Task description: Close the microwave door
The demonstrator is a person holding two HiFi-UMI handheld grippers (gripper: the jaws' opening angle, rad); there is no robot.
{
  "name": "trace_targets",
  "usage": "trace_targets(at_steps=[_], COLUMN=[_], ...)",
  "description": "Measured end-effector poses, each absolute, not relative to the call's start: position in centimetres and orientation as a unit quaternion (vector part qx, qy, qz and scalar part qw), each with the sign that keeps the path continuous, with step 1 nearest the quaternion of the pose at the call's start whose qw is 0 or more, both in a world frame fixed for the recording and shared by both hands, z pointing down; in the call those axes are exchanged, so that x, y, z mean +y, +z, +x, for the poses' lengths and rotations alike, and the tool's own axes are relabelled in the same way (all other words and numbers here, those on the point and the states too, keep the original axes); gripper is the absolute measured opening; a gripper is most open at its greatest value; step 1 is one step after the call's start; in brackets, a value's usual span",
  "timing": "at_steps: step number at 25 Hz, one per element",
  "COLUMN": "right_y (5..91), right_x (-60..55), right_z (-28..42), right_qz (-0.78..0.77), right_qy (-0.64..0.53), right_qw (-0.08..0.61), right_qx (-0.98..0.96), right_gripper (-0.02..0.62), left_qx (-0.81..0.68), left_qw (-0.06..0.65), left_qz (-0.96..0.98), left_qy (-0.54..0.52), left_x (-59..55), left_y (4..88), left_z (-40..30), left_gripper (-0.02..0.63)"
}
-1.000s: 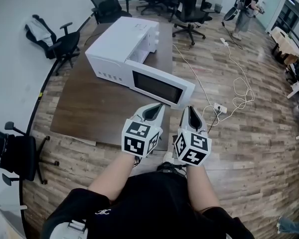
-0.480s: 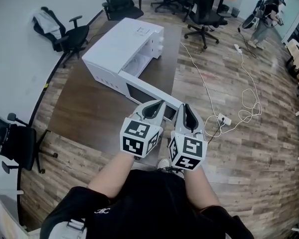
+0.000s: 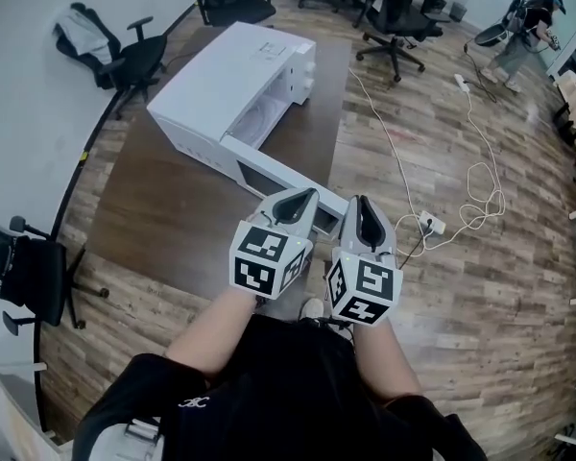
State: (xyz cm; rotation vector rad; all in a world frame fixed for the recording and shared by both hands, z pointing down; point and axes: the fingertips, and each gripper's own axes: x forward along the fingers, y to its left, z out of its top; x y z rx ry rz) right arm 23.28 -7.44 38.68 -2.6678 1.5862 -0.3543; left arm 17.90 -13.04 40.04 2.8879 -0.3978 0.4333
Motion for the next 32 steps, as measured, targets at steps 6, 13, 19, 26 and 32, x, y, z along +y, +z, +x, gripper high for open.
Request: trace_targets(at_steps=[6, 13, 19, 26, 32], right_y=[39.1, 41.4, 45.0, 49.1, 51.1], right_x=[-7.6, -6.6, -4.5, -5.2, -5.4], right_z=[23.3, 22.5, 21.1, 20.3, 21.3], right_qz=[-0.873, -0.893, -0.906, -0.900, -0.903], right_qy=[-0.112, -0.123, -0.148, -0.197, -0.220], right_qw=[0.003, -0.005, -0.038, -0.063, -0.073], right_qx=[0.475, 0.433, 0.395, 0.385, 0.362], right_gripper=[0.051, 0.121, 0.183, 0.206, 0.204], left_qx=[-0.100, -0.058, -0.031, -0.022, -0.028], left_qw=[0.093, 0.107, 0.119, 0.124, 0.112], left_qz=[0.980, 0.982, 0.981, 0.979, 0.979], left_qy=[0.145, 0.147, 0.153, 0.163, 0.167], left_x=[-13.5, -13.5, -12.9, -13.0, -13.3], left_y=[40.1, 40.9, 42.0, 43.3, 43.2], left_z=[18.0, 17.8, 16.9, 16.2, 15.2], left_gripper=[0.011, 0.011, 0.011, 0.011, 0.011])
